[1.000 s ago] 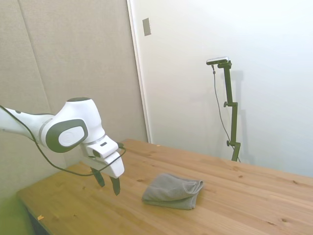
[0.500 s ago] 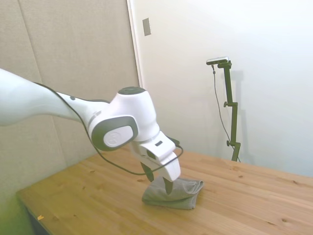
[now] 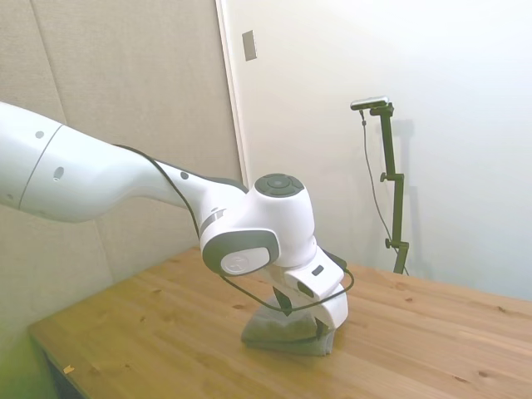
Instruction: Unfold the towel
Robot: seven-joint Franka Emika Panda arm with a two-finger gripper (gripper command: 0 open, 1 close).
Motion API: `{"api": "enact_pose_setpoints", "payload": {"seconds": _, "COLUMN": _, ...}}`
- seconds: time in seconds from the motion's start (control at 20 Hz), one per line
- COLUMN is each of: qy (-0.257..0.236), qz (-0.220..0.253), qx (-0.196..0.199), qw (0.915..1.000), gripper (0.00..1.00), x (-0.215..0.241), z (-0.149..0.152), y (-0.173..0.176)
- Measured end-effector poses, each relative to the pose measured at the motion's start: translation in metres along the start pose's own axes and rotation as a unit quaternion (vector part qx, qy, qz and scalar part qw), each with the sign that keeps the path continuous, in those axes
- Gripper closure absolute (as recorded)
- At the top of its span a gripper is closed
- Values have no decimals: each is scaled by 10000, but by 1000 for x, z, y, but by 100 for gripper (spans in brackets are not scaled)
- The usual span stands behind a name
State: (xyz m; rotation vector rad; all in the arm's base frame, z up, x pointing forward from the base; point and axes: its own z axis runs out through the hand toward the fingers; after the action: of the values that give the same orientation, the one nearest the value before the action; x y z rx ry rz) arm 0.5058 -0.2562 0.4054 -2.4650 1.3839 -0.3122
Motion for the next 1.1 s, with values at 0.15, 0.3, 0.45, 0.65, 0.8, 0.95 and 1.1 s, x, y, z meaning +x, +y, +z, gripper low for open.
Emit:
{"api": "enact_pose_setpoints", "payload": {"seconds": 0.15, "qy": -16, "qz": -17, "qx": 79, "qw": 10000, "gripper": 100, "x": 6, "z": 3, "y": 3}}
{"api": "enact_pose_setpoints", "payload": {"seconds": 0.3, "qy": -34, "qz": -11, "qx": 120, "qw": 9999, "gripper": 100, "x": 9, "z": 6, "y": 5}}
{"api": "enact_pose_setpoints", "payload": {"seconds": 0.45, "qy": -54, "qz": -16, "qx": 132, "qw": 9999, "gripper": 100, "x": 10, "z": 10, "y": 4}}
{"api": "enact_pose_setpoints", "payload": {"seconds": 0.65, "qy": -69, "qz": -77, "qx": 139, "qw": 9999, "gripper": 100, "x": 11, "z": 15, "y": -2}}
{"api": "enact_pose_setpoints", "payload": {"seconds": 0.8, "qy": -92, "qz": -99, "qx": 127, "qw": 9998, "gripper": 100, "x": 10, "z": 20, "y": -4}}
{"api": "enact_pose_setpoints", "payload": {"seconds": 0.95, "qy": -100, "qz": -112, "qx": 144, "qw": 9998, "gripper": 100, "x": 9, "z": 21, "y": -6}}
{"api": "enact_pose_setpoints", "payload": {"seconds": 1.1, "qy": -98, "qz": -151, "qx": 156, "qw": 9997, "gripper": 100, "x": 7, "z": 22, "y": -11}}
